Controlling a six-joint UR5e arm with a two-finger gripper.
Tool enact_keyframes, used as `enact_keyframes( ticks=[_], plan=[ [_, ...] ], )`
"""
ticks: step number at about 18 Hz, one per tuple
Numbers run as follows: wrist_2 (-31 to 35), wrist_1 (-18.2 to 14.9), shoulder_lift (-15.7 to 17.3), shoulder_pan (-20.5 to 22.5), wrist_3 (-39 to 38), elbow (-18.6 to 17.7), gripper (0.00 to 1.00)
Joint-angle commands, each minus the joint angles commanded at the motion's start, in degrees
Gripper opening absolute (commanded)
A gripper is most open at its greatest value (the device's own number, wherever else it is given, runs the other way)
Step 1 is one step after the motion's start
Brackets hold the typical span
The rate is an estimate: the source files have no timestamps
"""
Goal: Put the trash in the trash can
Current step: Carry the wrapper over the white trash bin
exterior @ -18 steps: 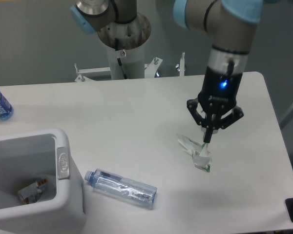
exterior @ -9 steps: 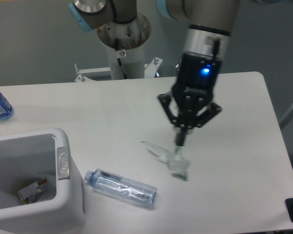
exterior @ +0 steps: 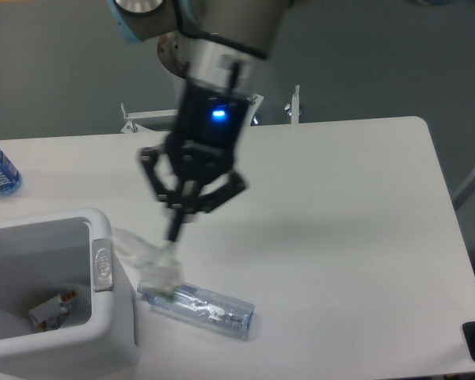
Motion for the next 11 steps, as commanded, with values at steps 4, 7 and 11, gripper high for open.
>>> enact_keyframes(
  ticks=[4,7,11],
  plan=[
    [-0.1,0.3,-1.9,-6.2,0.7,-0.3,0.03],
    [-0.2,0.5,-2.8,-7.4,1.0,-0.4,0.5],
    [-0.2,0.8,-2.9,-7.4,1.6,-0.3,1.0]
  ],
)
